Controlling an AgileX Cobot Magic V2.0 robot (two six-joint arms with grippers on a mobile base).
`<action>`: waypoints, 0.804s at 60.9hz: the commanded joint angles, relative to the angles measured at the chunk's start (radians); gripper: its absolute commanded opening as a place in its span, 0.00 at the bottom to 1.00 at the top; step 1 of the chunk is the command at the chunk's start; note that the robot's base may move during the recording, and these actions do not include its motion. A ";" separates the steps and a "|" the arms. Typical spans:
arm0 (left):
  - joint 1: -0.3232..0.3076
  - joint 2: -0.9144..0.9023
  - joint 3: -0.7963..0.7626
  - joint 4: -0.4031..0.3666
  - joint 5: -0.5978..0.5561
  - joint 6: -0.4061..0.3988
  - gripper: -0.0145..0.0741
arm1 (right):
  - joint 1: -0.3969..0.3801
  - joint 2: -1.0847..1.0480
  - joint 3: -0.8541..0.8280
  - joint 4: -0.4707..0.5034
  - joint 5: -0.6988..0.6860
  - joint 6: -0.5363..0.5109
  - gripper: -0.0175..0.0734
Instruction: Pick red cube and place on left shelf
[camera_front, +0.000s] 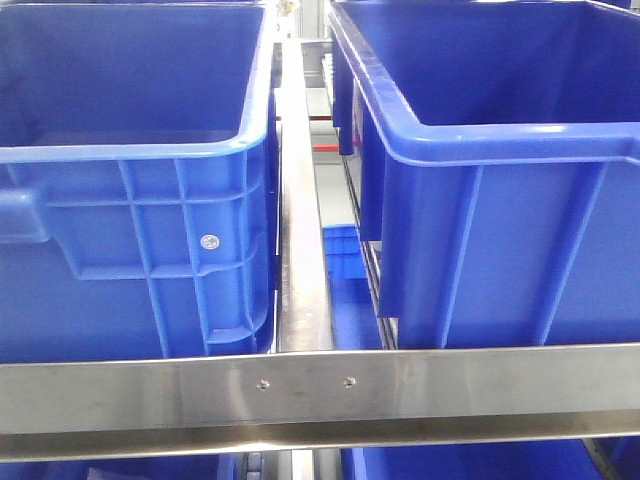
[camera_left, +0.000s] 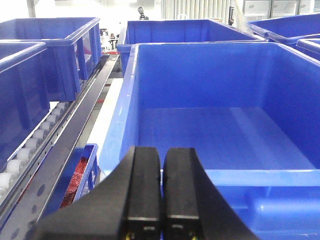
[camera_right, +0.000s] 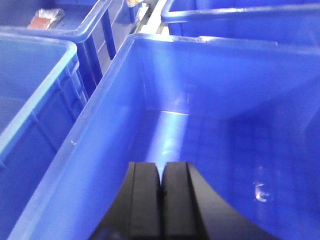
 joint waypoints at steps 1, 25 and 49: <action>-0.001 -0.015 0.025 0.000 -0.083 0.000 0.28 | -0.004 -0.040 -0.027 0.012 -0.054 -0.002 0.25; -0.001 -0.015 0.025 0.000 -0.083 0.000 0.28 | -0.011 -0.240 0.161 -0.006 -0.085 -0.003 0.25; -0.001 -0.015 0.025 0.000 -0.083 0.000 0.28 | -0.098 -0.538 0.529 -0.005 -0.115 -0.002 0.25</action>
